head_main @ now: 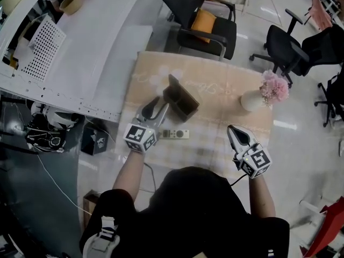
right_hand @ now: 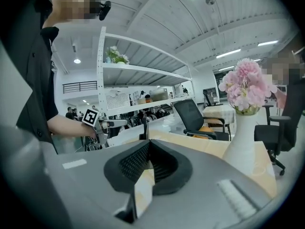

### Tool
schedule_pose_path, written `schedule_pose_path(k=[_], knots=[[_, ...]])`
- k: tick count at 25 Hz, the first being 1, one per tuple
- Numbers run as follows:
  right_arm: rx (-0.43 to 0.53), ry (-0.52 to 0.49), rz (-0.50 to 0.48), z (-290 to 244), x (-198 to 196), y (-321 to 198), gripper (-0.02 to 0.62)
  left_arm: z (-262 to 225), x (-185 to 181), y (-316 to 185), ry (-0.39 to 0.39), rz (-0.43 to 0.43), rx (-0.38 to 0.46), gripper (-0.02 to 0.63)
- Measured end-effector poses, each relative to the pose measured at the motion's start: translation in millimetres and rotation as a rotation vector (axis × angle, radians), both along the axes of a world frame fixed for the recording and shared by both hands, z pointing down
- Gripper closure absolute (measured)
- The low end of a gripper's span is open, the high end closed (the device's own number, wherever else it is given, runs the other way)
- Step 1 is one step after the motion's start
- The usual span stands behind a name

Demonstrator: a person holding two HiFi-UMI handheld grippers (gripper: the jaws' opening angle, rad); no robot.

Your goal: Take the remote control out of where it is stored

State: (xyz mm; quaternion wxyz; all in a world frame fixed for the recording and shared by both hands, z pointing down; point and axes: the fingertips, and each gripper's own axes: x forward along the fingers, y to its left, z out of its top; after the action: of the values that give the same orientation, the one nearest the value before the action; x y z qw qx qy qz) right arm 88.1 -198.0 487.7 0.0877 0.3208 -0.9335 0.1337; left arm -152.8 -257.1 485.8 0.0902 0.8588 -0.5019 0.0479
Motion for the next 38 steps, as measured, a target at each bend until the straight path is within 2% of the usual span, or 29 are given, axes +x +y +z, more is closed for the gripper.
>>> schedule_pose_path(k=[7, 14, 19, 27, 32, 38], knots=[[-0.030, 0.026, -0.001, 16, 11, -5, 0.591, 7, 7, -34, 0.001, 0.006, -0.010, 0.436], [-0.090, 0.046, 0.003, 35, 25, -10, 0.591, 13, 15, -66, 0.008, 0.007, 0.009, 0.363], [-0.085, 0.020, 0.028, 35, 30, -21, 0.591, 11, 22, -82, 0.042, 0.016, 0.040, 0.328], [-0.114, 0.031, 0.046, 41, 38, -24, 0.591, 26, 26, -102, 0.028, 0.032, 0.017, 0.324], [-0.104, 0.043, 0.054, 38, 41, -25, 0.591, 27, 30, -106, 0.047, 0.060, 0.024, 0.324], [-0.094, 0.070, 0.054, 35, 39, -20, 0.591, 27, 32, -105, 0.025, 0.092, 0.018, 0.364]])
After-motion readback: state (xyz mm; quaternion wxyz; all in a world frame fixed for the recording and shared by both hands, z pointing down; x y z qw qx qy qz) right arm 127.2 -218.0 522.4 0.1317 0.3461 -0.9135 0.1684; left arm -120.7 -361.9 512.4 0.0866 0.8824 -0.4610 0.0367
